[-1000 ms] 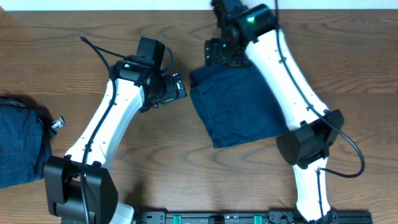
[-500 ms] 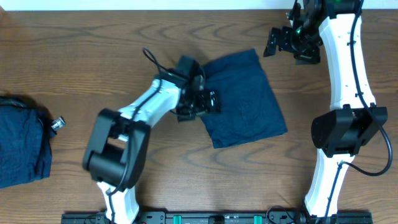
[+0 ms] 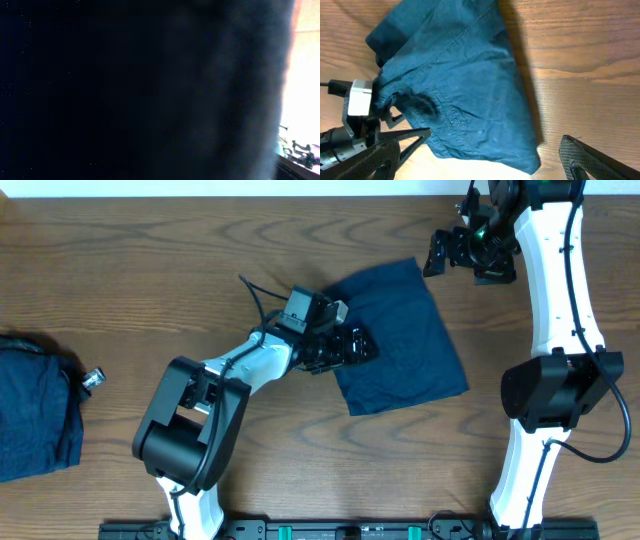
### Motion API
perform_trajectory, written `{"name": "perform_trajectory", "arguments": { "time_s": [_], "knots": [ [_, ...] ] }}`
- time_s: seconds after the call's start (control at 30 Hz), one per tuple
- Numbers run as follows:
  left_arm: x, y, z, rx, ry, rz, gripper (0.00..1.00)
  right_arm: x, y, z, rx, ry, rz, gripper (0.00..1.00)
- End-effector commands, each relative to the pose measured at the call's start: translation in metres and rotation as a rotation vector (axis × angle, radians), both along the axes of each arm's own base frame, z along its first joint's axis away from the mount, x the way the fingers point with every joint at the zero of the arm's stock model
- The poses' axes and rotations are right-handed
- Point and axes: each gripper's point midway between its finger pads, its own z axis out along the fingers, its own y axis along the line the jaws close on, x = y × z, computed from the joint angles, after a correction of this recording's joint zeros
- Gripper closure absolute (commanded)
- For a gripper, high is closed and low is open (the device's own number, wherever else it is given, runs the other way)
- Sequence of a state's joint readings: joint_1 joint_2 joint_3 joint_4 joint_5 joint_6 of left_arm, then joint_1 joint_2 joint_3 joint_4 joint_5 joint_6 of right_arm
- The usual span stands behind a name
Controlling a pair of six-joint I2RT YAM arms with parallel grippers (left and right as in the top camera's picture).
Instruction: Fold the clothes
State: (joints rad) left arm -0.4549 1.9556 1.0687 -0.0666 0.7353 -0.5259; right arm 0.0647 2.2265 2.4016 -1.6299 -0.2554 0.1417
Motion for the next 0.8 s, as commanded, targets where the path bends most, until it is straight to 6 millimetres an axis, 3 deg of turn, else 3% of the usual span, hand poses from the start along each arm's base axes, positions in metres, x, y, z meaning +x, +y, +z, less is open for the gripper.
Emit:
{"name": "perform_trajectory", "arguments": {
  "time_s": [0.0, 0.23, 0.3, 0.33, 0.4, 0.43, 0.47, 0.57, 0.77],
  "knots": [
    [-0.051, 0.004, -0.072, 0.113, 0.173, -0.026, 0.02, -0.001, 0.006, -0.001, 0.01, 0.001, 0.029, 0.01],
    [-0.059, -0.036, -0.096, 0.028, 0.193, -0.03, 0.01, -0.009, 0.005, -0.002, 0.006, 0.033, 0.036, 0.01],
    [-0.059, -0.041, -0.102, 0.01, 0.218, -0.009, 0.18, -0.011, 0.005, -0.002, 0.005, 0.04, 0.036, 0.01],
    [-0.06, -0.041, -0.106, 0.011, 0.234, 0.004, 0.48, -0.011, 0.005, -0.002, 0.005, 0.042, 0.036, 0.05],
    [-0.06, -0.04, -0.109, 0.014, 0.245, 0.015, 0.64, -0.012, 0.005, -0.002, 0.005, 0.045, 0.035, 0.07],
    [-0.059, -0.039, -0.109, 0.014, 0.246, 0.019, 0.64, -0.012, 0.004, -0.003, 0.0, 0.048, 0.032, 0.07],
    [-0.057, -0.038, -0.109, 0.013, 0.249, 0.026, 0.46, -0.012, 0.001, -0.004, -0.015, 0.052, 0.019, 0.06],
    [-0.05, -0.032, -0.109, 0.01, 0.272, 0.074, 0.23, -0.011, -0.019, -0.012, -0.112, 0.067, -0.037, 0.06],
    [-0.037, -0.024, -0.107, -0.004, 0.282, 0.124, 0.16, -0.012, -0.062, -0.051, -0.238, 0.129, -0.128, 0.05]
  ]
}}
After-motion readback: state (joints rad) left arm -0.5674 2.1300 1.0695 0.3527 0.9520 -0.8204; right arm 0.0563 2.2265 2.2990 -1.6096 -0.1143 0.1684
